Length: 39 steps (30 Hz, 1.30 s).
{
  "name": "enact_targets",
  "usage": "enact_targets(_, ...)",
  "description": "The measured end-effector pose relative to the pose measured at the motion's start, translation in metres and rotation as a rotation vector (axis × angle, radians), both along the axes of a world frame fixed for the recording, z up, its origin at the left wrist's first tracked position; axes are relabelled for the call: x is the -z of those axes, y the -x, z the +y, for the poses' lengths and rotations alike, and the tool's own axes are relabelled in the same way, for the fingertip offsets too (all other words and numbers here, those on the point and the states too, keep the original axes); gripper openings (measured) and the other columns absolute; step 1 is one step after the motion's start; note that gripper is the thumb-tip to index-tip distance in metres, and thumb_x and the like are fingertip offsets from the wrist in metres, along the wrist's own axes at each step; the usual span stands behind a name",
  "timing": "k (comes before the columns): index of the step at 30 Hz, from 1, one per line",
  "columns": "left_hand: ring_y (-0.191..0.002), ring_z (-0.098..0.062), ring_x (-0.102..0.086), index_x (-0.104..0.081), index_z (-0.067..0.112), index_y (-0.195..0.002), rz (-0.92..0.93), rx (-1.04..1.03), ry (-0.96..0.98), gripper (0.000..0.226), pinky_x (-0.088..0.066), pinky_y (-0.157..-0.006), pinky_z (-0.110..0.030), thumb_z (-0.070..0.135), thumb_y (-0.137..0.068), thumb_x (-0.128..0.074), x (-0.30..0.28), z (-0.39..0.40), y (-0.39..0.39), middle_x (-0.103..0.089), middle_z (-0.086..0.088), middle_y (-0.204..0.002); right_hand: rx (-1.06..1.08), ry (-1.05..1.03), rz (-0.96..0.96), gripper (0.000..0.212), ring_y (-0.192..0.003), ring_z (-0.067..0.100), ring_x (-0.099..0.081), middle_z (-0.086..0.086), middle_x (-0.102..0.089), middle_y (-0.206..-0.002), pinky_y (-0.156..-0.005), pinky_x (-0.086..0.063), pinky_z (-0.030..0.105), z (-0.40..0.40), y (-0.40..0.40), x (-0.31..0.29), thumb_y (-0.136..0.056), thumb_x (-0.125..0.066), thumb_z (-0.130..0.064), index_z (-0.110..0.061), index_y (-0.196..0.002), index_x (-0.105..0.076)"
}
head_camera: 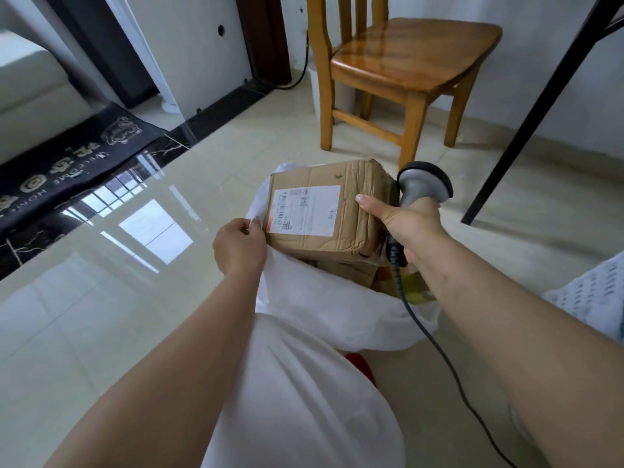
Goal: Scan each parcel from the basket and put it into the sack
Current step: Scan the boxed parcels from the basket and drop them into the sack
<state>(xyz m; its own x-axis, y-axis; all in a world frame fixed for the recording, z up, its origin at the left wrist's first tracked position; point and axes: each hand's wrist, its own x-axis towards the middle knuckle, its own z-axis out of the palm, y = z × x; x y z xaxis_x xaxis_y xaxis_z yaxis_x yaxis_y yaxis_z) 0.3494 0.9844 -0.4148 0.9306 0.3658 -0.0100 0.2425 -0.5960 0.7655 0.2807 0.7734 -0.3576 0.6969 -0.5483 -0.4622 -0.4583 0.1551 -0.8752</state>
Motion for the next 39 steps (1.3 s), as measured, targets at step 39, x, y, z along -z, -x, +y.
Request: enact_targets(39, -0.110, -0.034, -0.060, -0.054, 0.008, -0.127, 0.263, -0.023, -0.046, 0.037, -0.049, -0.095, -0.042, 0.027, -0.096, -0.053, 0.038, 0.003, -0.031, -0.062, -0.013, -0.121, 0.153, 0.220, 0.108, 0.121, -0.126, 0.032, -0.051, 0.013, -0.048, -0.141, -0.101, -0.047, 0.046, -0.029, -0.057, 0.008, -0.065, -0.082, -0.058, -0.007, -0.150, -0.015)
